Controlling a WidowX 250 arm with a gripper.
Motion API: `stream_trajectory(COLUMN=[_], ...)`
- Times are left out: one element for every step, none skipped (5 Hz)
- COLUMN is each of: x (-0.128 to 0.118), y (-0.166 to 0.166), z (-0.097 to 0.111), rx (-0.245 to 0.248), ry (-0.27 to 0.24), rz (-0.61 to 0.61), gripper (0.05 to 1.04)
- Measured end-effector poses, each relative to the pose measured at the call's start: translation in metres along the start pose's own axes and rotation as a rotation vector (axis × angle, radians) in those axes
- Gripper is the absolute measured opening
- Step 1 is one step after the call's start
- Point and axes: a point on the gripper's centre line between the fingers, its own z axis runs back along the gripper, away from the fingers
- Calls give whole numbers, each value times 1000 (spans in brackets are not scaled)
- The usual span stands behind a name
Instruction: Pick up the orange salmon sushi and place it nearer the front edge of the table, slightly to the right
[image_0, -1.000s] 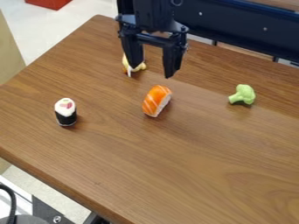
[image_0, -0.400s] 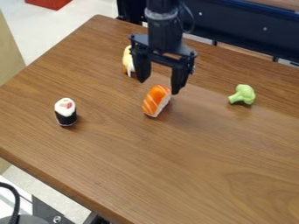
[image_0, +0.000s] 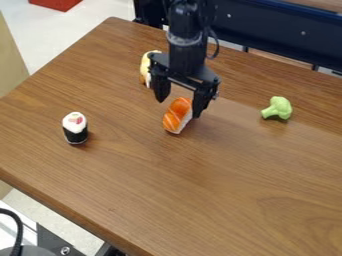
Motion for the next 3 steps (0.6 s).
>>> stream_trajectory(x=[0,-1,1], y=[5,8,12], z=[-14,-26,-32], rx=[39,63,65], ry=[-15,-21,-32], rz=[-11,-19,-14], gripper=[1001,1001,953])
